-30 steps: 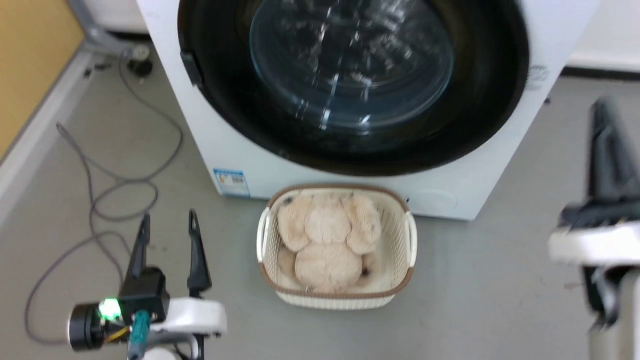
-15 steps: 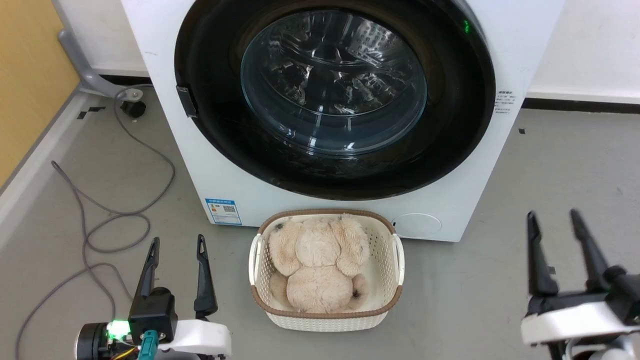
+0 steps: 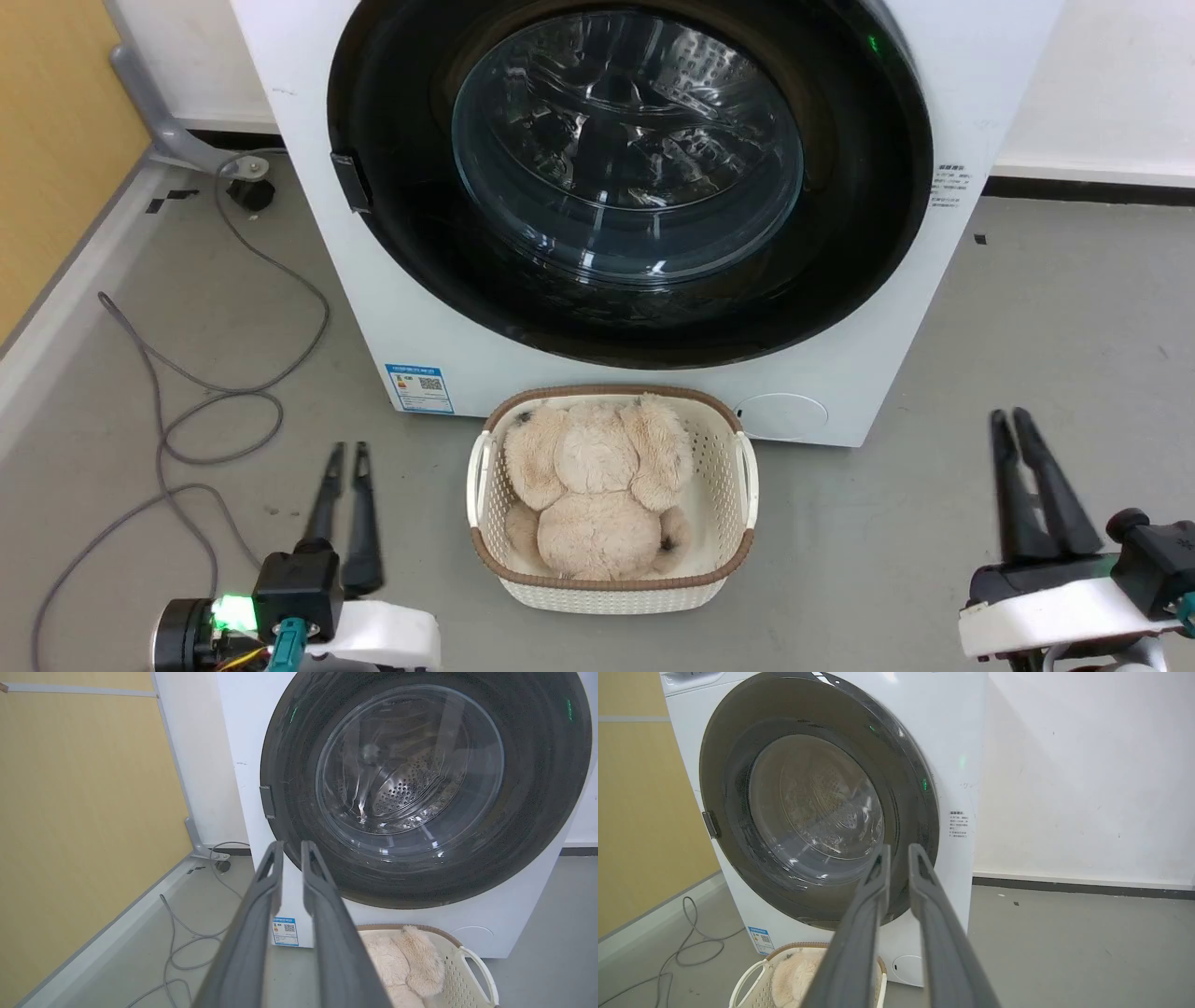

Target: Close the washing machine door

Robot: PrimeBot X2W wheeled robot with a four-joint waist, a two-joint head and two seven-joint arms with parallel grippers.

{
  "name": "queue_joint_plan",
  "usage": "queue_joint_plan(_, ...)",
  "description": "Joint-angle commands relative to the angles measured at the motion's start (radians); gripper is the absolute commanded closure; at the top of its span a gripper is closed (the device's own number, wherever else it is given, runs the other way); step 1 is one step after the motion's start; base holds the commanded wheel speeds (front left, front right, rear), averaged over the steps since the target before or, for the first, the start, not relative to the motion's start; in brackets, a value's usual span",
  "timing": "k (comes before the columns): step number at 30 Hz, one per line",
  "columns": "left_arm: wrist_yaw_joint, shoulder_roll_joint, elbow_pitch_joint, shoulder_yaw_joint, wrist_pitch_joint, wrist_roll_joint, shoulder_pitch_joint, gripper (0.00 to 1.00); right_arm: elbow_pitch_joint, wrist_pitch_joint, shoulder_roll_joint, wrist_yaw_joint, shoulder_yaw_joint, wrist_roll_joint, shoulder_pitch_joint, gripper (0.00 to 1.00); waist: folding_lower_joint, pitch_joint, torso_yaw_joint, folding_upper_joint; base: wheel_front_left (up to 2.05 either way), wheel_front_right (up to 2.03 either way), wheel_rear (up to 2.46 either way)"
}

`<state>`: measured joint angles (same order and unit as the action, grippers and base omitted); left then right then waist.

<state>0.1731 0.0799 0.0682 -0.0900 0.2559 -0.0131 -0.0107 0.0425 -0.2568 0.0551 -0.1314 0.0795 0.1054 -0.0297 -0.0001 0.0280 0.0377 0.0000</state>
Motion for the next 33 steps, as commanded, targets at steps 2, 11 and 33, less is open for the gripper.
queue_joint_plan(2, -0.002, 0.0, -0.001, 0.001, -0.004, 0.0, 0.0, 1.0, -0.001, 0.004, 0.0, 0.0, -0.001, -0.001, 0.0, 1.0, 0.0001, 0.0, -0.001, 0.0, 0.0, 0.0, 0.0)
queue_joint_plan(11, -0.015, -0.003, -0.006, 0.007, -0.022, 0.001, 0.001, 1.0, -0.004, 0.022, 0.0, 0.0, -0.007, -0.009, 0.003, 1.0, 0.0001, -0.002, -0.003, 0.0, 0.0, 0.0, 0.0)
queue_joint_plan(33, -0.045, -0.008, -0.018, 0.023, -0.067, 0.003, 0.003, 1.0, -0.011, 0.067, -0.001, 0.0, -0.021, -0.028, 0.008, 1.0, 0.0001, -0.007, -0.01, 0.0, 0.0, 0.0, 0.0)
